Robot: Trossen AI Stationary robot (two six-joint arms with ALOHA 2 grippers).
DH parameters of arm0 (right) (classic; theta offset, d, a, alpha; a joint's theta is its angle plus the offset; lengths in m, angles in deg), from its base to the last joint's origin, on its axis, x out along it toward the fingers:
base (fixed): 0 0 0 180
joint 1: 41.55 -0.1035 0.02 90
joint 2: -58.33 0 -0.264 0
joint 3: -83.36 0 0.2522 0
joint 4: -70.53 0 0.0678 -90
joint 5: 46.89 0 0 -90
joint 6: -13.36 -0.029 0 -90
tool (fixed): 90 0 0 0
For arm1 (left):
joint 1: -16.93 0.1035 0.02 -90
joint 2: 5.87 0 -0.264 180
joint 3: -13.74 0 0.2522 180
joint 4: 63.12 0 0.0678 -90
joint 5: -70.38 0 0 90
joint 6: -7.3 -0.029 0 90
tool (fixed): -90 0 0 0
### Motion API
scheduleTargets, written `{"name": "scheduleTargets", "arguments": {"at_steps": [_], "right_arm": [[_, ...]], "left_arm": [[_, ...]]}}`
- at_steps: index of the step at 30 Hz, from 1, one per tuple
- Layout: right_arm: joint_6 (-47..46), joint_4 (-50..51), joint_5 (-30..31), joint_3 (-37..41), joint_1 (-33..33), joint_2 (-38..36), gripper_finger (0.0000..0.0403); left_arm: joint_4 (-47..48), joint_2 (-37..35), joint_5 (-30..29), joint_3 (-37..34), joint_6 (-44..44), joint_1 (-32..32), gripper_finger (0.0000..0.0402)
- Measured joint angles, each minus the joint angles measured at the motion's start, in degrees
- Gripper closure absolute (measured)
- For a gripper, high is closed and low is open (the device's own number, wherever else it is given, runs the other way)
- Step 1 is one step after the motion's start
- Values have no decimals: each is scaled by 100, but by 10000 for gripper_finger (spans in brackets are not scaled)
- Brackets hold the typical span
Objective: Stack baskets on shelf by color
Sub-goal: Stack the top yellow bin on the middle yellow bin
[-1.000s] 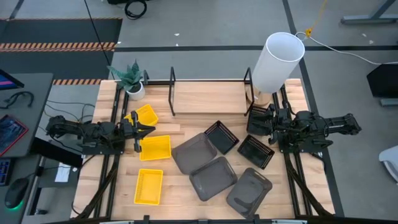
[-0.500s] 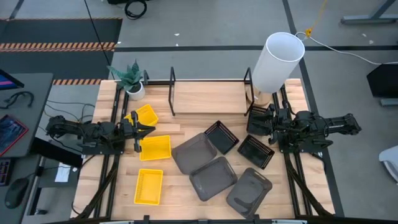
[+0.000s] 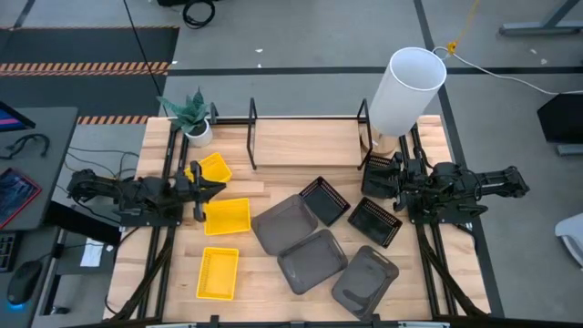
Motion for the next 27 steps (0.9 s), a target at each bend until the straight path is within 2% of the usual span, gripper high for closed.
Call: {"name": "scheduleTargets", "arguments": {"at_steps": [5,9,13,19,23,27], "right_arm": [[0,-2,2,0,0,0,243],[0,-2,1,0,0,0,243],[0,-2,0,0,0,0,243],[0,-2,0,0,0,0,243],[0,-2,0,0,-1,0,243],[0,-2,0,0,-1,0,243]], "left_arm": [[-242,5,-6,1,-26,0,378],[-220,23,-345,8,1130,0,379],[873,164,-405,499,1732,19,384],[2879,755,-352,1417,2818,114,387],[3881,1271,-338,1810,3610,114,365],[4390,1858,-85,2158,4327,114,336]]}}
